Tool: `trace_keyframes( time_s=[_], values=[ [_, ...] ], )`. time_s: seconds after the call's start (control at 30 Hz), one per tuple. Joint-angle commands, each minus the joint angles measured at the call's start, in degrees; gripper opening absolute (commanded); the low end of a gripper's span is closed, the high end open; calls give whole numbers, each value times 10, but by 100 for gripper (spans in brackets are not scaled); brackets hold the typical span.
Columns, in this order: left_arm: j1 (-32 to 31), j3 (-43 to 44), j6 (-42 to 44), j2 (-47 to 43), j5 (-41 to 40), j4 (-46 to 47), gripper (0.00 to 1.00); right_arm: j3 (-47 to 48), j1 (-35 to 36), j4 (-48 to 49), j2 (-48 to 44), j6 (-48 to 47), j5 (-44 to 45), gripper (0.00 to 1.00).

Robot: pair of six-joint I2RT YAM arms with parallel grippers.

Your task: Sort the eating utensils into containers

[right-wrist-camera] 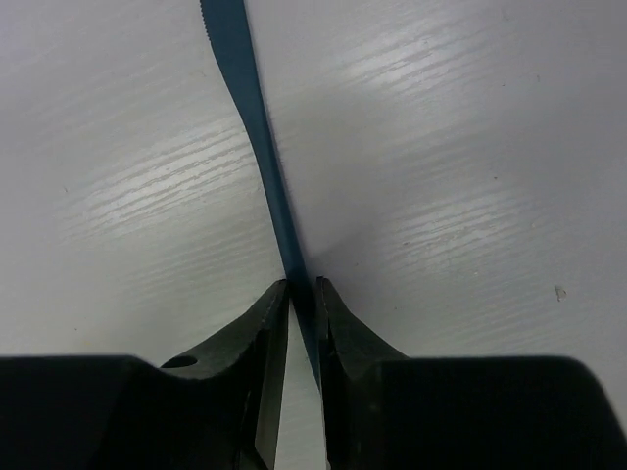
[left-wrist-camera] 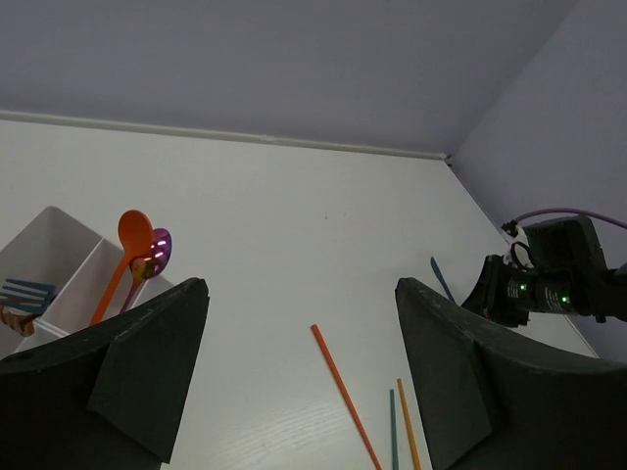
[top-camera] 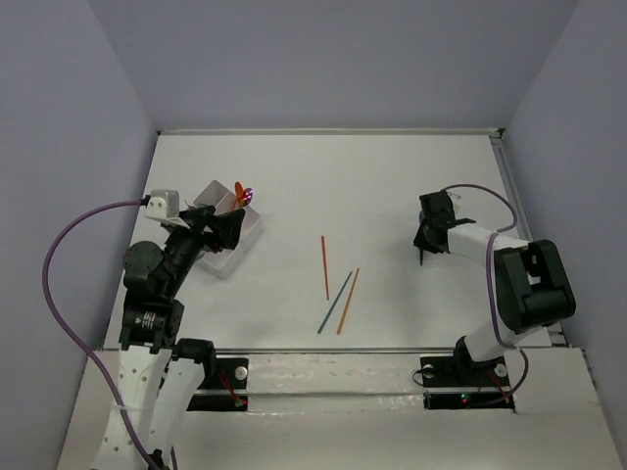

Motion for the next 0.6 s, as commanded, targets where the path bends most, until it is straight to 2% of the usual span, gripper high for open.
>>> trace_keyframes(
  time_s=[0.0,0.17,0.27,0.4,0.47,0.57],
  values=[
    [-4,9,5,5,26,23,89,15,-4,-8,16,-8,-24,9],
    [-4,6,-4,21,41,32,89,11,-4,4,-10,-34,-67,7],
    [-4,4,-16,33,43,39,89,-2,28,42,-62,-54,-102,7],
    [-4,-5,-52,65,105,66,89,-6,121,82,-126,-79,-139,7],
    [-10,-9,-65,96,129,76,89,-3,170,107,-144,-89,-187,7],
    [-37,-7,-72,133,129,71,88,-2,220,147,-176,-99,-242,7]
  ],
)
